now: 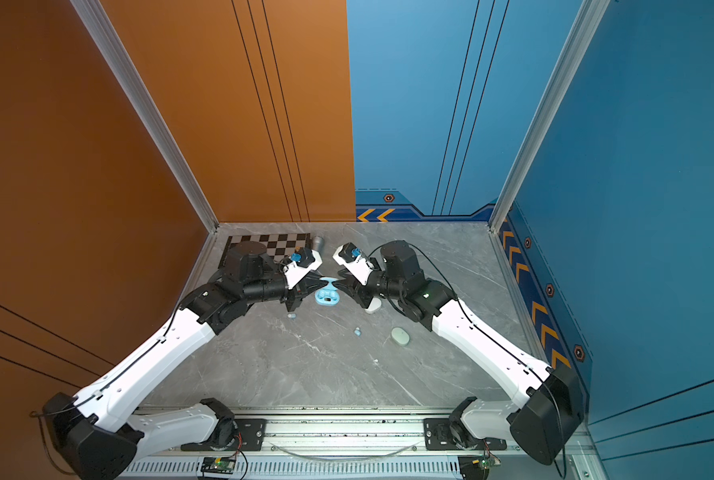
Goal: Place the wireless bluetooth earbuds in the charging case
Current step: 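Hold the open blue case with left while right releases and moves away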
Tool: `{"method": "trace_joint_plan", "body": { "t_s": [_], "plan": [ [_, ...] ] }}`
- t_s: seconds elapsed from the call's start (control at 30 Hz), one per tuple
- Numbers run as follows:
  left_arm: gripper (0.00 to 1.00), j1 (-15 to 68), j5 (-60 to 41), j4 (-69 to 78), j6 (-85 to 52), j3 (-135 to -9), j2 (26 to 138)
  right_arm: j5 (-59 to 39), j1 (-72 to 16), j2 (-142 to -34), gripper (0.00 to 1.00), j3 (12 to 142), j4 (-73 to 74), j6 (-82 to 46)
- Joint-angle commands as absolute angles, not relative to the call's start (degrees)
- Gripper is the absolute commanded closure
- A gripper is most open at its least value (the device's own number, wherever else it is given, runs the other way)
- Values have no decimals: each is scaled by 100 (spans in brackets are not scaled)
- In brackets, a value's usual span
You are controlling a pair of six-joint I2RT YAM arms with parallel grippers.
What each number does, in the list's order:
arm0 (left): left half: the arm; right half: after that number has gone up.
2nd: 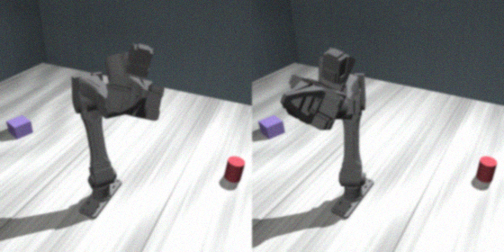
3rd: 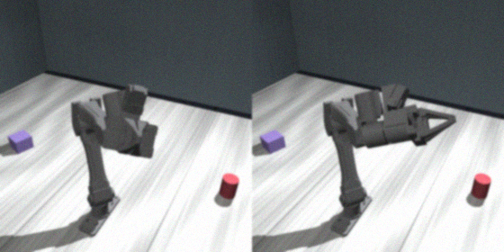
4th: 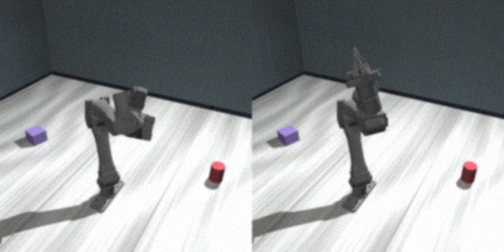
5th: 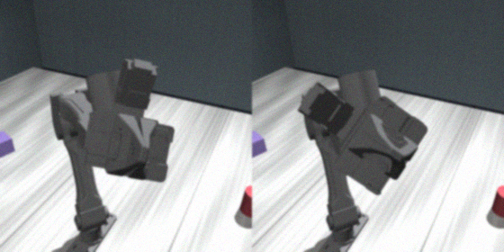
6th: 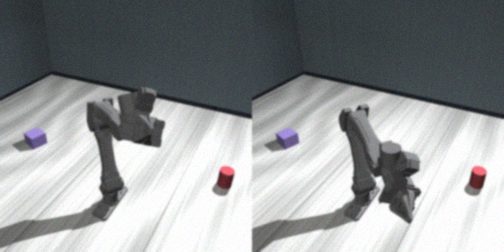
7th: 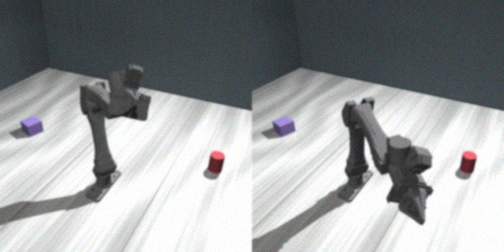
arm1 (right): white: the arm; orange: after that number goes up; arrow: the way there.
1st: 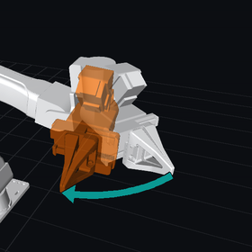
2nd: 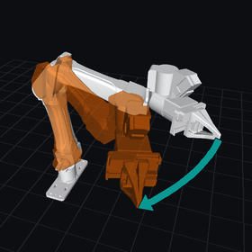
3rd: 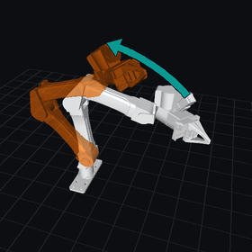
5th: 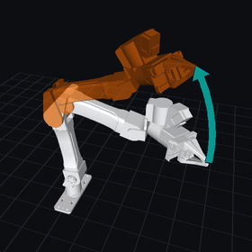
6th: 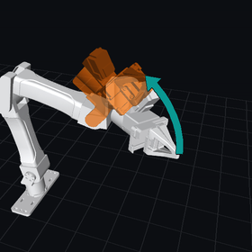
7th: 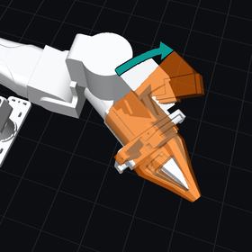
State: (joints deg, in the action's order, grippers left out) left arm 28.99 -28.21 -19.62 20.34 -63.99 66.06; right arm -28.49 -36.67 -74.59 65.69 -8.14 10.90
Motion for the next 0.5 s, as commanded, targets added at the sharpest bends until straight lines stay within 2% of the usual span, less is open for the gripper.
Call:
{"method": "trace_joint_plan", "body": {
  "t_s": [0.0, 0.1, 0.2, 0.33, 0.47],
  "plan": [
    [100, 2559, -2306, -2082, 1723, -6045, 6129, -2752, -3471, -7301, 52, 6403, 179, 102],
    [100, 2128, -1961, -2096, 1528, -5622, 5558, -2416, -3378, -7330, 45, 6253, 509, -643],
    [100, 1736, -1754, -2367, 1455, -5436, 5011, -2200, -3399, -7692, 41, 6397, 42, -725],
    [100, 1526, -1588, -2771, 1442, -5345, 4412, -1771, -3588, -8622, 48, 7278, -1298, -1278],
    [100, 1467, -1327, -3069, 1399, -5250, 3788, -1453, -3981, -9864, 49, 8396, -2796, -1203]
  ]
}}
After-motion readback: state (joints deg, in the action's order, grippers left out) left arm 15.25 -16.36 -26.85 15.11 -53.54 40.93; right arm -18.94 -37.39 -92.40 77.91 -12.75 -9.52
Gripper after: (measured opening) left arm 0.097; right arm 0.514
